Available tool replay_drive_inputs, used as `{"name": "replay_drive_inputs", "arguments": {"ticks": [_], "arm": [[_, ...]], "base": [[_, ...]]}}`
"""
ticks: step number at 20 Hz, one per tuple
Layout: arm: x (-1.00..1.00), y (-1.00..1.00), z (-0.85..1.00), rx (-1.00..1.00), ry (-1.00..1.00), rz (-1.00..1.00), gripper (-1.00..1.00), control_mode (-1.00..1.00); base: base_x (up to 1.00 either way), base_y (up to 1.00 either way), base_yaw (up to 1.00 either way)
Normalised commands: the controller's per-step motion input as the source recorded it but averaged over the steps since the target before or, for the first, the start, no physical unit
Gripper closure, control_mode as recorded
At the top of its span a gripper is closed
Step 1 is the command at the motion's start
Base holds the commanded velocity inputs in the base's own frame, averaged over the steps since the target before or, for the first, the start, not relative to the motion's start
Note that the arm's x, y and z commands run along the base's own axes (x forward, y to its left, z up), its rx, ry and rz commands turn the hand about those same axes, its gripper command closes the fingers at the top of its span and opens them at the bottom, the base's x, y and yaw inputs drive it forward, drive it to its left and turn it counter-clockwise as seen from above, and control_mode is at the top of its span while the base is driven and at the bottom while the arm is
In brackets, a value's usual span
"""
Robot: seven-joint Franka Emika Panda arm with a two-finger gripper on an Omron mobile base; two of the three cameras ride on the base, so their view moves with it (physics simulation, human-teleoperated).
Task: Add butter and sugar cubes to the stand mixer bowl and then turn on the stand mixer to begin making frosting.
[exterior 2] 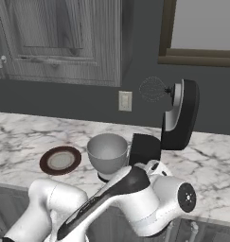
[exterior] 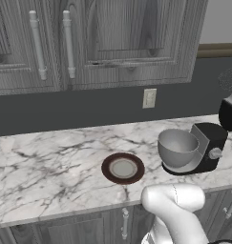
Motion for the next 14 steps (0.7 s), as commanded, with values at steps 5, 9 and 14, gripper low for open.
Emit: {"name": "replay_drive_inputs", "arguments": {"ticks": [5,9,14], "arm": [[0.14,-0.78,-0.05,0.17,0.01,0.00,-1.00,-1.00],[0.30,-0.85,0.08,0.13,0.00,0.00,-1.00,-1.00],[0.40,-0.74,0.13,0.10,0.01,0.00,-1.00,-1.00]], "base": [[0.00,0.00,0.00],[0.00,0.00,0.00],[0.00,0.00,0.00]]}}
